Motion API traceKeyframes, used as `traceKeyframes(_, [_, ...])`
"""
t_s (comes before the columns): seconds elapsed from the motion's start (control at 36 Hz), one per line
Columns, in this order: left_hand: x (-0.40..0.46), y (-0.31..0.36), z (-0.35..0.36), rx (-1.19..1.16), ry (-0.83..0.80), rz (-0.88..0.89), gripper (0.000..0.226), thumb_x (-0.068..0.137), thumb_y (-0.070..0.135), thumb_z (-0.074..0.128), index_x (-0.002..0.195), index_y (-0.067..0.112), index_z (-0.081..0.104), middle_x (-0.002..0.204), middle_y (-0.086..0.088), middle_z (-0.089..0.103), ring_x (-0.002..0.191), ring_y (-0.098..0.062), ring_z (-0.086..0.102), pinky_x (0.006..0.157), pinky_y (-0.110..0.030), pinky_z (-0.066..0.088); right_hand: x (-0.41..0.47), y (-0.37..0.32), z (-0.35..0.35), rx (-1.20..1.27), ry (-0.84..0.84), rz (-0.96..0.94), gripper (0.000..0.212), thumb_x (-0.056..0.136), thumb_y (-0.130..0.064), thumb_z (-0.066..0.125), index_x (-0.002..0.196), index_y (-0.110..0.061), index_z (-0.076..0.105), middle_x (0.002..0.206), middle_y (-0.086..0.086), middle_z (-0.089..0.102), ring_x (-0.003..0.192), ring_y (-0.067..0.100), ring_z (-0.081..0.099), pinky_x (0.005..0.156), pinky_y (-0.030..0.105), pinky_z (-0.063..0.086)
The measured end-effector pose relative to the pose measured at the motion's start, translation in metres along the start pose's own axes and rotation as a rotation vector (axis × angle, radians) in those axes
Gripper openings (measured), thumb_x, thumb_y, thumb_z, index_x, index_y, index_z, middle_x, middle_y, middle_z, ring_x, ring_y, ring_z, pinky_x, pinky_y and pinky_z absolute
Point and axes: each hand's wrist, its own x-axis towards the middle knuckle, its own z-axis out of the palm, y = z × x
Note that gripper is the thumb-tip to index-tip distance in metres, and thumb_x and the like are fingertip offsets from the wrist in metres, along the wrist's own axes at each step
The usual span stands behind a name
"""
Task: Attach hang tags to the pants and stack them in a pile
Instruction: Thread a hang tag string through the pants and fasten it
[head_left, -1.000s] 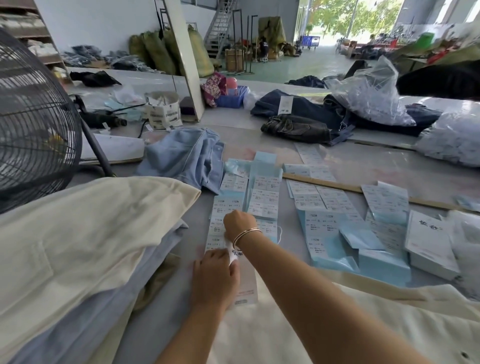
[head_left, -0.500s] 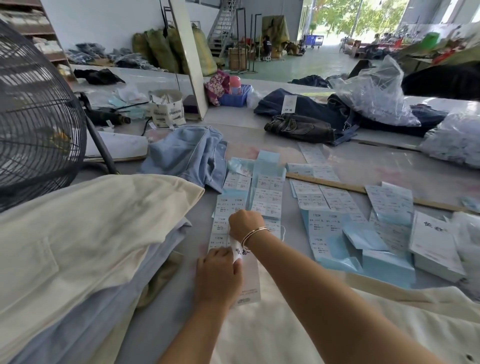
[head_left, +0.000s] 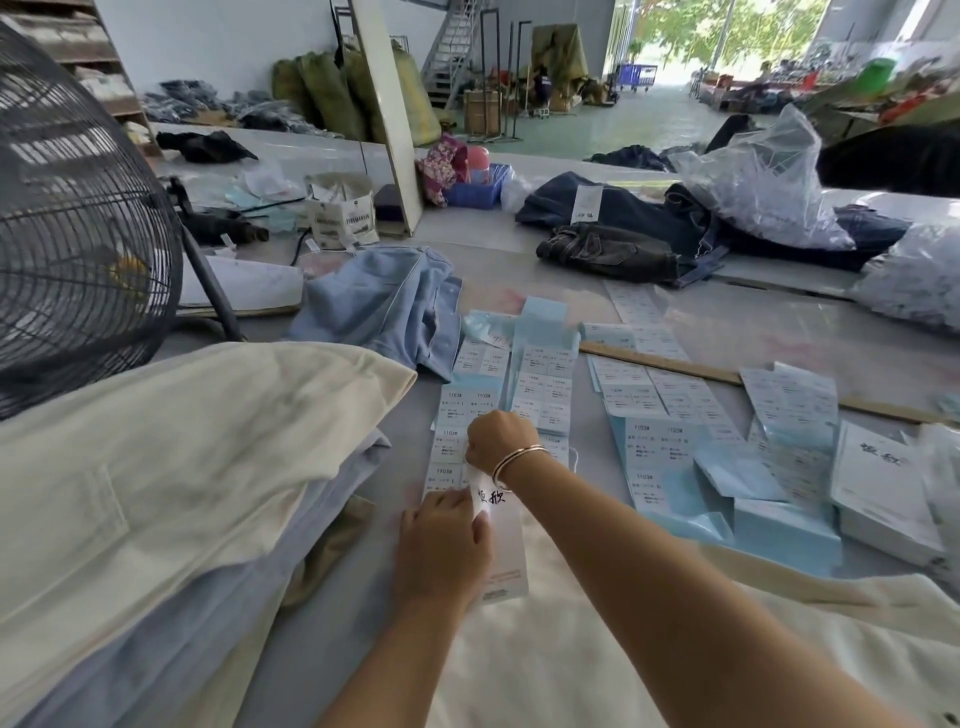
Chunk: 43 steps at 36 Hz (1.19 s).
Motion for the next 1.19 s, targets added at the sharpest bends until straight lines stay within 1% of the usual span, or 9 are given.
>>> traceKeyframes(0.14, [-0.001, 0.001, -0.001, 0.006, 0.004, -0.012, 0.011, 0.08, 0.026, 0.059, 0.08, 0.017, 0.065, 0.082, -0.003, 0.067, 0.083, -0.023, 0.06, 0.07, -0.035, 0.039, -0.006, 0.008, -0.002, 0.105, -0.042, -0.007, 0.027, 0.089, -0.043, 0.058, 0.102, -0.023, 0.072, 0.102, 0.001, 0.069, 0.093, 0.024, 0.064, 0.077, 0.034, 0.054])
traceKeyframes(0.22, [0.0, 0.001, -0.003, -0.02, -0.011, -0.018, 0.011, 0.08, 0.027, 0.061, 0.08, 0.017, 0.066, 0.083, -0.002, 0.068, 0.087, -0.023, 0.061, 0.072, -0.035, 0.04, -0.009, 0.001, 0.005, 0.049, -0.002, -0.024, 0.024, 0.093, -0.034, 0.055, 0.104, -0.02, 0.071, 0.106, 0.003, 0.068, 0.096, 0.028, 0.065, 0.079, 0.036, 0.052])
traceKeyframes(0.33, [-0.002, 0.003, -0.008, -0.023, 0.027, 0.044, 0.02, 0.057, 0.016, 0.083, 0.064, 0.016, 0.064, 0.064, -0.002, 0.065, 0.066, -0.025, 0.064, 0.056, -0.034, 0.046, -0.01, -0.014, 0.017, -0.032, 0.107, -0.041, 0.023, 0.093, -0.009, 0.046, 0.099, -0.008, 0.068, 0.102, 0.009, 0.068, 0.094, 0.032, 0.066, 0.07, 0.035, 0.047])
traceKeyframes(0.47, [-0.002, 0.001, -0.006, -0.007, 0.053, 0.048, 0.022, 0.055, 0.016, 0.084, 0.064, 0.016, 0.064, 0.063, -0.003, 0.064, 0.062, -0.025, 0.063, 0.054, -0.032, 0.046, -0.005, -0.013, 0.017, 0.019, 0.059, -0.026, 0.018, 0.09, -0.011, 0.05, 0.097, -0.005, 0.066, 0.101, 0.013, 0.067, 0.093, 0.033, 0.065, 0.064, 0.032, 0.041])
traceKeyframes(0.78, [0.0, -0.002, 0.0, 0.013, 0.02, 0.019, 0.017, 0.082, 0.029, 0.057, 0.091, 0.018, 0.067, 0.092, 0.0, 0.069, 0.09, -0.02, 0.062, 0.074, -0.034, 0.042, -0.006, -0.013, 0.008, -0.02, 0.068, -0.039, 0.02, 0.091, -0.006, 0.049, 0.101, -0.004, 0.066, 0.101, 0.011, 0.067, 0.094, 0.031, 0.066, 0.071, 0.036, 0.051])
traceKeyframes(0.89, [0.002, -0.004, 0.004, 0.013, -0.05, -0.014, 0.032, 0.091, 0.036, 0.041, 0.111, 0.023, 0.062, 0.112, 0.006, 0.064, 0.106, -0.015, 0.053, 0.086, -0.033, 0.035, 0.002, 0.025, -0.014, 0.311, 0.084, 0.257, 0.015, 0.093, -0.015, 0.049, 0.091, -0.008, 0.062, 0.078, 0.005, 0.058, 0.079, 0.023, 0.061, 0.067, 0.028, 0.049])
traceKeyframes(0.97, [0.002, -0.003, 0.004, 0.001, -0.062, -0.007, 0.033, 0.092, 0.035, 0.041, 0.114, 0.023, 0.062, 0.115, 0.006, 0.063, 0.108, -0.015, 0.051, 0.087, -0.033, 0.035, 0.002, 0.068, -0.032, 0.575, 0.172, 0.445, 0.019, 0.091, -0.019, 0.056, 0.086, -0.007, 0.069, 0.077, 0.007, 0.065, 0.072, 0.02, 0.064, 0.066, 0.027, 0.051])
traceKeyframes(1.08, [0.001, -0.002, 0.0, -0.007, -0.011, -0.009, 0.029, 0.089, 0.03, 0.046, 0.103, 0.017, 0.068, 0.102, -0.002, 0.068, 0.098, -0.022, 0.057, 0.082, -0.034, 0.04, -0.03, 0.102, -0.051, 1.023, 0.351, 0.603, 0.018, 0.09, -0.01, 0.055, 0.075, -0.007, 0.063, 0.048, -0.001, 0.06, 0.035, 0.004, 0.055, 0.042, 0.016, 0.043])
traceKeyframes(1.19, [0.0, 0.0, -0.005, -0.068, 0.021, 0.027, 0.034, 0.078, 0.028, 0.044, 0.088, 0.01, 0.071, 0.092, -0.009, 0.07, 0.091, -0.03, 0.061, 0.076, -0.038, 0.044, -0.091, 0.103, -0.059, 1.636, 0.533, 0.633, 0.018, 0.091, 0.001, 0.051, 0.075, -0.007, 0.051, 0.062, 0.008, 0.061, 0.049, 0.015, 0.067, 0.046, 0.02, 0.052])
